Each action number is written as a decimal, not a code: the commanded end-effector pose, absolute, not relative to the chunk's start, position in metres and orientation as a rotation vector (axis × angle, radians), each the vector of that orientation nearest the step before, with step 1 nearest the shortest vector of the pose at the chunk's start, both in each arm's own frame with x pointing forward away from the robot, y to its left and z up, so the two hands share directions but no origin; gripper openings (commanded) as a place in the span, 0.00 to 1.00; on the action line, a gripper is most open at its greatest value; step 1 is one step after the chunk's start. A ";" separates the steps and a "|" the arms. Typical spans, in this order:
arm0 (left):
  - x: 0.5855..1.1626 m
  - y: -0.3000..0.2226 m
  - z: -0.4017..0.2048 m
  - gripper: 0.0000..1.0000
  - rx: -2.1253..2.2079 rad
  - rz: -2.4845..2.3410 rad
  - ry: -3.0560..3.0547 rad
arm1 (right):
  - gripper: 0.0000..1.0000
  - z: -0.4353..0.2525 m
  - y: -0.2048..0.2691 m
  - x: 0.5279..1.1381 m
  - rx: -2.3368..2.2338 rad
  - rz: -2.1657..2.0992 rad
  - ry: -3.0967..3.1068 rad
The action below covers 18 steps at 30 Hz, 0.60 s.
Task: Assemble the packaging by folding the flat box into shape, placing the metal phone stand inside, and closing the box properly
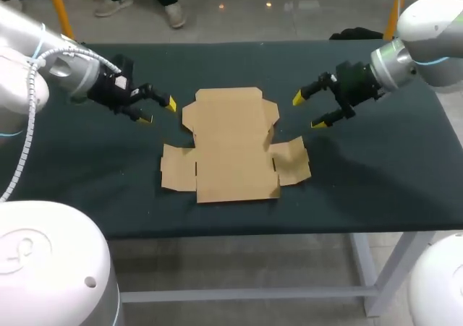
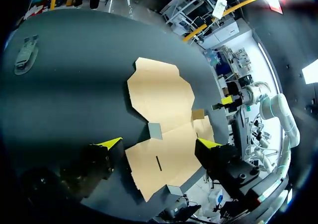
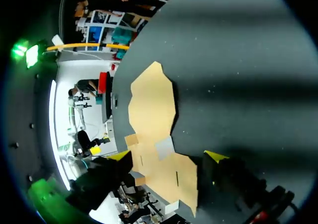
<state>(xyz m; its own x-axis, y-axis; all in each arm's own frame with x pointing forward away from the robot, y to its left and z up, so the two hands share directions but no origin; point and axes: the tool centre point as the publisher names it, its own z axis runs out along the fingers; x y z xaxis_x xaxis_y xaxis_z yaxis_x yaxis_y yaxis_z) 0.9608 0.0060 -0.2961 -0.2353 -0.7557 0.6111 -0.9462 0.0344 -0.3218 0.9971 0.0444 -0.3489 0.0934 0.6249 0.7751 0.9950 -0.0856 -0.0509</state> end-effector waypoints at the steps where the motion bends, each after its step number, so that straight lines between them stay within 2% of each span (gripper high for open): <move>1: 0.966 0.006 -0.300 1.00 1.733 0.998 -2.039 | 0.84 -0.355 0.051 1.005 -1.766 -0.800 -1.590; 3: 0.966 0.006 -0.300 1.00 1.728 0.999 -2.040 | 0.81 -0.360 0.052 1.010 -1.778 -0.816 -1.580; 5: 0.967 0.005 -0.301 1.00 1.724 0.998 -2.044 | 0.69 -0.366 0.052 1.015 -1.780 -0.832 -1.576; 12: 0.968 0.007 -0.301 1.00 1.716 0.998 -2.053 | 0.74 -0.376 0.060 1.027 -1.759 -0.875 -1.603; 18: 0.971 0.012 -0.302 1.00 1.712 1.006 -2.048 | 0.69 -0.382 0.073 1.040 -1.749 -0.895 -1.620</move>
